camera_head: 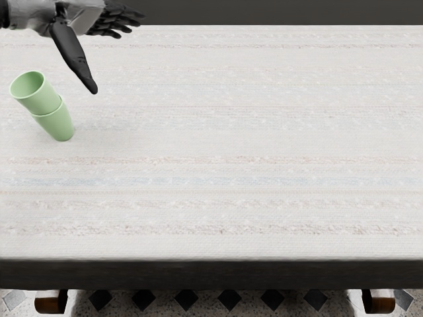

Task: Pick up cup and place in cup with left hand

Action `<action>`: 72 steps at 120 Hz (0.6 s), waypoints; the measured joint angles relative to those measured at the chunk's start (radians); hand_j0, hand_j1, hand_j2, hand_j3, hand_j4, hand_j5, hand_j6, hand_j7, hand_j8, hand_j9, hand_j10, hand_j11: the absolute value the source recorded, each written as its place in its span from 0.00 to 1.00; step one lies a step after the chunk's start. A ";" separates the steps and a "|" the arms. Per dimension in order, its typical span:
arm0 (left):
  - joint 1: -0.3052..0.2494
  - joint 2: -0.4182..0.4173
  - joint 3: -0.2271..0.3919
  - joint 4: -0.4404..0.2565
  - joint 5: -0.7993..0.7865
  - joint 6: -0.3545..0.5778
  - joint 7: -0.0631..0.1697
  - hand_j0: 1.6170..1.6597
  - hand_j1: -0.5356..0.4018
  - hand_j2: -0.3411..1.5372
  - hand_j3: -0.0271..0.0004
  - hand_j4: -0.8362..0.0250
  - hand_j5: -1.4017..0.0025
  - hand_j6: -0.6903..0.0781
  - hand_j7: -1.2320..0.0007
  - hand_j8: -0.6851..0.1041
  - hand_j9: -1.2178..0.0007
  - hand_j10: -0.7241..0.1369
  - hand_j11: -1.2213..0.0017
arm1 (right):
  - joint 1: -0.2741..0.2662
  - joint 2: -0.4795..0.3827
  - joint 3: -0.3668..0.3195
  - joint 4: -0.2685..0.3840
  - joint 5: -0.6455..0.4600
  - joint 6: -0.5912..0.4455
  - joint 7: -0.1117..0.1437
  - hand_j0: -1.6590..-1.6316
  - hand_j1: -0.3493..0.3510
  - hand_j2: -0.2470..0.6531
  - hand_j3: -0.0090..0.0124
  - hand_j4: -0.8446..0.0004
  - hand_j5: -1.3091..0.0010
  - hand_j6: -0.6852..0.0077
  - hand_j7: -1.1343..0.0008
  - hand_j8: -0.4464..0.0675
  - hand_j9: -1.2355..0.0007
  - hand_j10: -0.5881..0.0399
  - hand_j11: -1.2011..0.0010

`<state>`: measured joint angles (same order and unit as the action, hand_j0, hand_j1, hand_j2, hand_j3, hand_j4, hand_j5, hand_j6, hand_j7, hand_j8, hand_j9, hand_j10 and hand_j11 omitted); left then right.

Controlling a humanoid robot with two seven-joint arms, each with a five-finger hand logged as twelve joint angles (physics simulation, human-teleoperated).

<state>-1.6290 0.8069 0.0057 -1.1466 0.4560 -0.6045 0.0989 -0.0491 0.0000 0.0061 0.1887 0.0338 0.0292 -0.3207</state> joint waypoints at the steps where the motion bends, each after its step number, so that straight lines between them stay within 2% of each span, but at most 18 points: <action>1: 0.000 0.000 -0.001 -0.006 -0.003 0.000 0.000 0.96 0.90 0.19 0.99 0.92 0.96 0.84 0.96 0.81 0.96 0.79 0.96 | 0.000 0.000 0.000 0.000 0.000 0.000 0.000 0.04 0.00 0.27 0.42 1.00 1.00 0.99 1.00 0.87 1.00 0.94 1.00; 12: 0.002 -0.002 -0.005 -0.072 -0.058 -0.004 0.000 0.96 0.90 0.19 0.99 0.93 0.96 0.85 0.96 0.82 0.96 0.80 0.96 | 0.000 0.000 0.000 0.000 0.000 0.000 0.000 0.04 0.00 0.27 0.42 1.00 1.00 0.99 1.00 0.87 1.00 0.94 1.00; 52: 0.017 -0.039 0.000 -0.235 -0.347 -0.006 0.001 0.96 0.90 0.19 0.99 0.93 0.97 0.85 0.96 0.82 0.96 0.80 0.96 | 0.000 0.000 0.000 0.000 0.000 0.000 0.000 0.04 0.00 0.27 0.42 1.00 1.00 0.99 1.00 0.87 1.00 0.94 1.00; 72: 0.027 -0.046 0.009 -0.273 -0.383 -0.006 0.003 0.96 0.91 0.18 0.99 0.94 0.97 0.86 0.97 0.83 0.97 0.81 0.97 | 0.000 0.000 0.000 0.000 0.000 0.000 0.000 0.04 0.00 0.27 0.42 1.00 1.00 0.99 1.00 0.87 1.00 0.94 1.00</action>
<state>-1.6016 0.7609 0.0144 -1.4199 0.0727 -0.6109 0.1019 -0.0490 0.0000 0.0061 0.1887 0.0338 0.0294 -0.3206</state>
